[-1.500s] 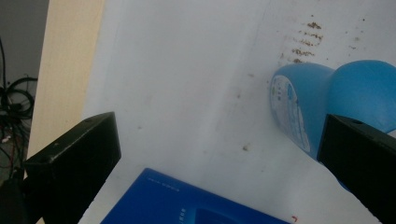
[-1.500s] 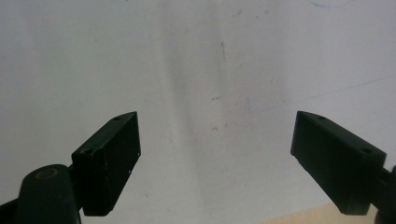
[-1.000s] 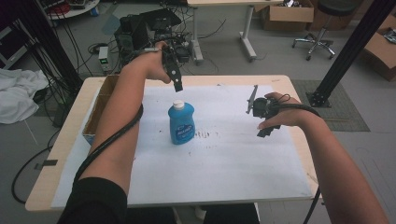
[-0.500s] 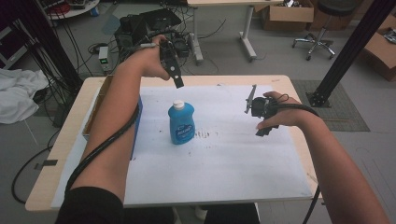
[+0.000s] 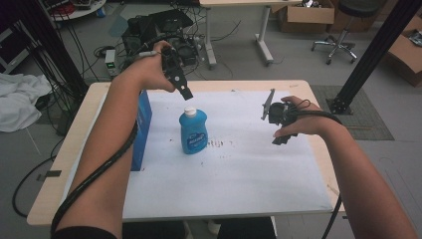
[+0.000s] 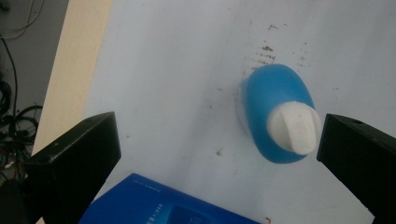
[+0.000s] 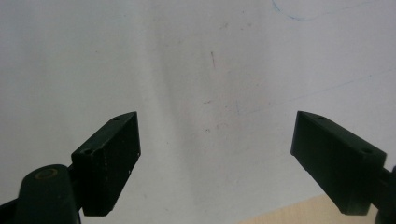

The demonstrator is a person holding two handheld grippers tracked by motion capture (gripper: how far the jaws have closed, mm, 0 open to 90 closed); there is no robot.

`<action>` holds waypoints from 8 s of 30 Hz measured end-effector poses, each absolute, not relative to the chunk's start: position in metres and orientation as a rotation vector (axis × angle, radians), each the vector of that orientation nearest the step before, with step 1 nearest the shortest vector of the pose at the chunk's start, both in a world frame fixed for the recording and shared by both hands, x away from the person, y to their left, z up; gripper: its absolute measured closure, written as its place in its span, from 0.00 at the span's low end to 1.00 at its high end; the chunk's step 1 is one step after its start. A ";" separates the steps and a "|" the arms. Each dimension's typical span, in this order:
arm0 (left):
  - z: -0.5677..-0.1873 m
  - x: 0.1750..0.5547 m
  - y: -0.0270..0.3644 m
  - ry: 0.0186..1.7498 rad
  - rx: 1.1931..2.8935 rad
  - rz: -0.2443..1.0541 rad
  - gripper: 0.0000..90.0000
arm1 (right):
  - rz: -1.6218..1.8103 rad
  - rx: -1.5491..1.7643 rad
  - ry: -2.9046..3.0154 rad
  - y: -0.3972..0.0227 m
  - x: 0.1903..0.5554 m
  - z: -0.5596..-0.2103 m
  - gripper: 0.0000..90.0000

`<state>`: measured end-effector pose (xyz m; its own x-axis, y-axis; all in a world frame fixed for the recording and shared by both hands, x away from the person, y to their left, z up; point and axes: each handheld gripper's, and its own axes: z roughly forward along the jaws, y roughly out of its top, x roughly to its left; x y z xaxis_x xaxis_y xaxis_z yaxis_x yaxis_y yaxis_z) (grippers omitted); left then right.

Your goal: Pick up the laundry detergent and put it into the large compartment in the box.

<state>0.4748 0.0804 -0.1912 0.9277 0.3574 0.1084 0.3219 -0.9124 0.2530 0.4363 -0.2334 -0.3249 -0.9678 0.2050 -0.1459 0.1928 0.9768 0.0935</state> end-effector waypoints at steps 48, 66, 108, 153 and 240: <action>-0.263 0.446 0.041 0.507 2.991 0.098 0.00 | 0.172 0.260 2.964 -0.227 0.418 -0.334 0.18; -0.287 0.450 0.035 0.507 3.020 0.075 0.00 | 0.165 0.259 2.971 -0.225 0.416 -0.340 0.18; -0.293 0.451 0.032 0.555 3.049 0.113 0.31 | 0.155 0.258 2.975 -0.223 0.418 -0.347 0.18; -0.227 0.443 0.027 0.794 2.979 0.161 0.42 | 0.155 0.263 2.963 -0.225 0.413 -0.345 0.18; -0.165 0.427 0.247 2.113 2.303 0.094 0.42 | 0.150 0.207 2.963 -0.211 0.407 -0.341 0.18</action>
